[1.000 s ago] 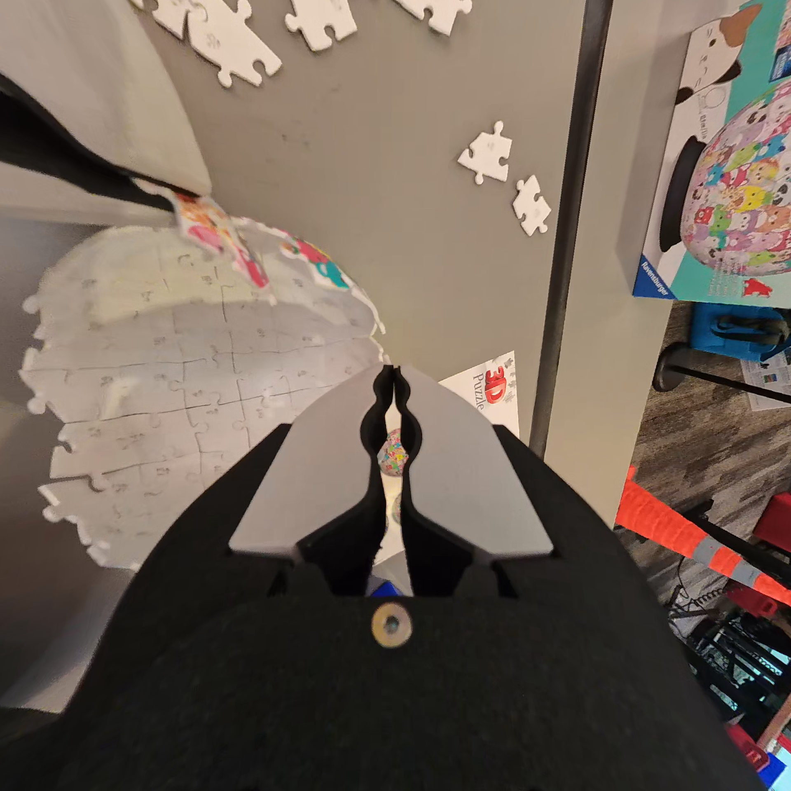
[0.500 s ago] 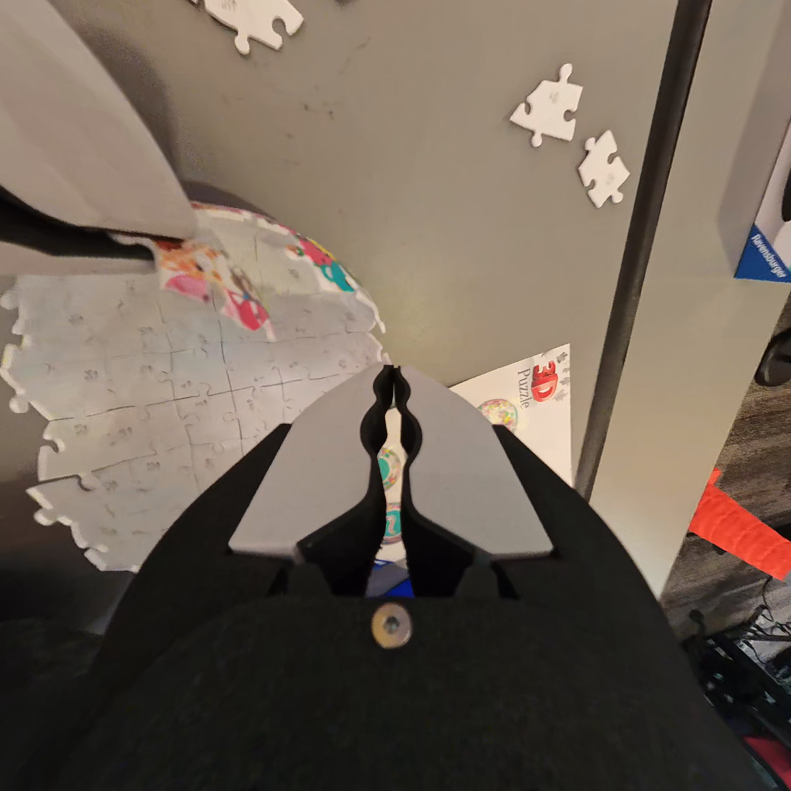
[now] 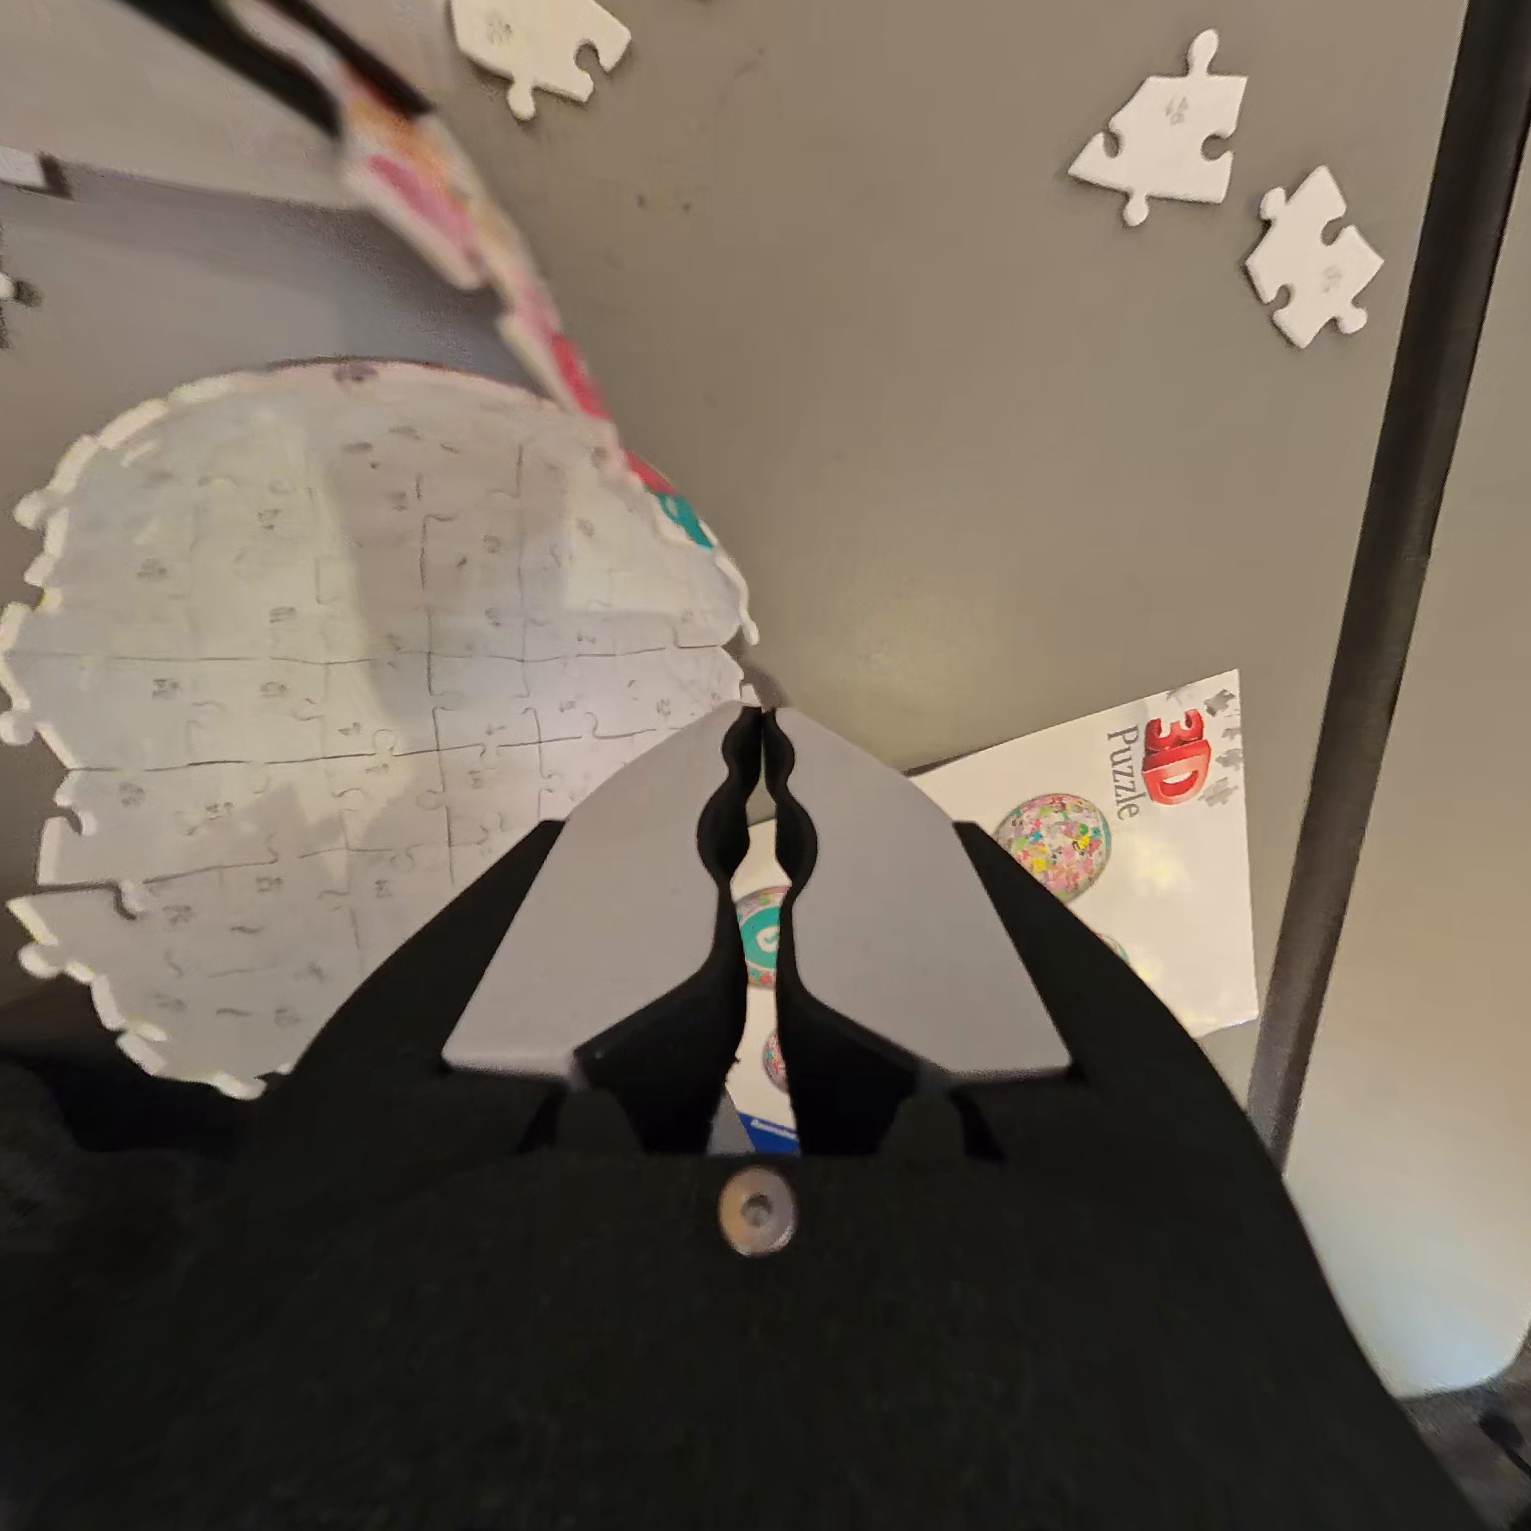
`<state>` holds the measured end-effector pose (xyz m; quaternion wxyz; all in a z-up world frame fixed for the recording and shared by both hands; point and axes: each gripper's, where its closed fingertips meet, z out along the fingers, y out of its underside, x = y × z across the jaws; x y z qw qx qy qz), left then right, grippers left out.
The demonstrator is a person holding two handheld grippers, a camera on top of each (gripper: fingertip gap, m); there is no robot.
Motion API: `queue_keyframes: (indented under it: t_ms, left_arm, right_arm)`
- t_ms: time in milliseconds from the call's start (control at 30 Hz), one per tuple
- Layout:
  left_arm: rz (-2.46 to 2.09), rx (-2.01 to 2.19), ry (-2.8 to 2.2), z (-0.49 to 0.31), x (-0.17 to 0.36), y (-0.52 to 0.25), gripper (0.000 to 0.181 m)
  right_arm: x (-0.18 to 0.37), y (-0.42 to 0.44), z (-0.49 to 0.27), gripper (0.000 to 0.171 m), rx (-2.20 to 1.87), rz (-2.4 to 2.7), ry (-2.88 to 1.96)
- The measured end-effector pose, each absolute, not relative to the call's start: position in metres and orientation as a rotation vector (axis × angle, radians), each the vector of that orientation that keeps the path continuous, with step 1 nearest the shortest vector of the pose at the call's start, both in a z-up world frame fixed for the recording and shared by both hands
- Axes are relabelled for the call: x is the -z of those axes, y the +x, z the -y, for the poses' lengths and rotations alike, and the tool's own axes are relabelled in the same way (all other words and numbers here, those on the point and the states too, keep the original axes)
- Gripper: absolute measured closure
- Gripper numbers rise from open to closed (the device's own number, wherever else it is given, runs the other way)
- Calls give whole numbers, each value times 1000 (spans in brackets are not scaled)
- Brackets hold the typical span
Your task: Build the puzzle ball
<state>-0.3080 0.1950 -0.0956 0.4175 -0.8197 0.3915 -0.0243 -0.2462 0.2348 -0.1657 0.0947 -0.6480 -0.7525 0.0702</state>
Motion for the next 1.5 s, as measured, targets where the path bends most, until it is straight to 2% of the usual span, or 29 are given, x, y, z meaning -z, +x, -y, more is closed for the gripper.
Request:
queue_keyframes:
  t_ms: [200,500,700,800,1067,1200,1300,1400,1500]
  left_arm:
    - [-1064,195,-2082,-214,89,-293,180]
    - [-1250,331,-2033,-227,103,-273,180]
    - [-1301,354,-1998,-227,108,-265,180]
    - [-1299,354,-2008,-229,111,-264,180]
    - [-1249,443,-1991,-228,108,-266,178]
    - [-1151,453,-1980,-232,103,-289,169]
    - [-1083,583,-2052,-237,126,-300,170]
    - [-1079,632,-2109,-247,158,-300,181]
    - [-1116,631,-2132,-257,177,-291,181]
  right_arm:
    - [136,-250,-232,164,-520,2119,-1895]
    - [106,-247,-243,149,-666,2030,-1550]
    - [100,-262,-233,153,-867,2017,-1492]
    - [102,-266,-229,168,-869,2040,-1451]
    - [100,-263,-232,169,-894,2063,-1418]
    - [99,-261,-227,169,-979,2090,-1378]
    - [108,-264,-228,169,-958,2129,-1226]
    - [114,-266,-222,169,-988,2169,-1148]
    - [119,-267,-222,169,-974,2190,-1126]
